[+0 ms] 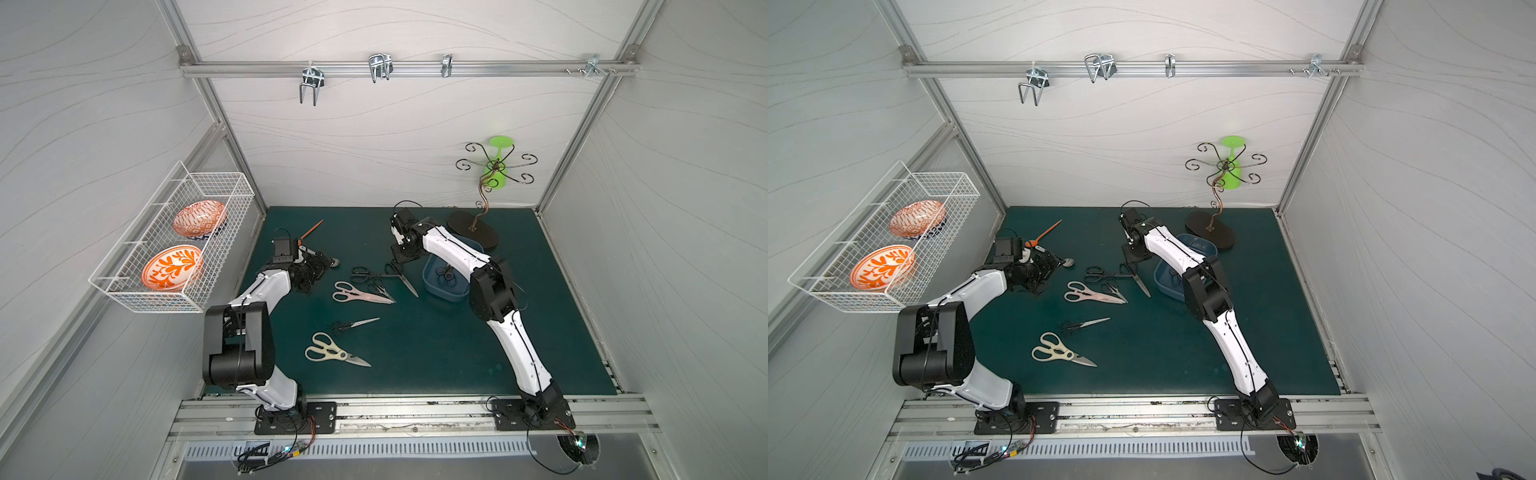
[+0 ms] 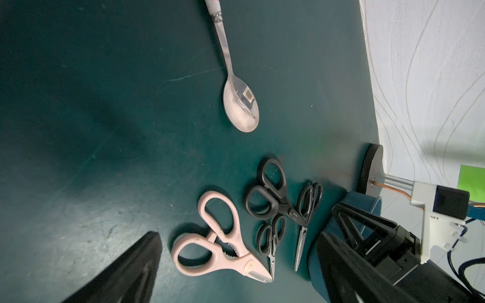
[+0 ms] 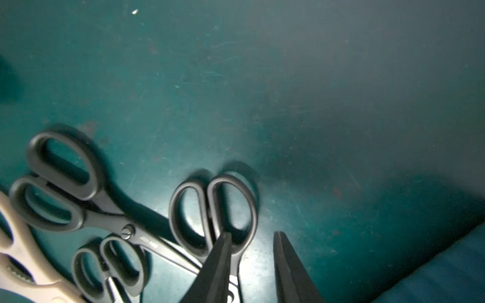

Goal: Put the scissors into the storage box
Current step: Pick up the scissors from the center of the board.

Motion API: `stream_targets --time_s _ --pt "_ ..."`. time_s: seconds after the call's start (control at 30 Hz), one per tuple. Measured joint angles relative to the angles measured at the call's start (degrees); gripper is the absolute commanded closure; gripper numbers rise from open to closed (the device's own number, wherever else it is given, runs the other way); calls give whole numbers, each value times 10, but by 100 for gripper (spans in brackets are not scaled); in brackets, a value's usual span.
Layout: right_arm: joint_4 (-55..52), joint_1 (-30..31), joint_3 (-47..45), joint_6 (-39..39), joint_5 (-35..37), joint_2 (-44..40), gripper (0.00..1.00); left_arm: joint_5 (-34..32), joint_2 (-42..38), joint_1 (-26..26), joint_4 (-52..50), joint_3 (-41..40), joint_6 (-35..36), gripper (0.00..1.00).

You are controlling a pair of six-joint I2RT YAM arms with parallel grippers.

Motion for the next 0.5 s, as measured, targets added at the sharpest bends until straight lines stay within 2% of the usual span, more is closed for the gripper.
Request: stream_targets --time_s 0.5 --pt "9 -4 0 2 -8 28 72 4 4 0 0 0 0 3"
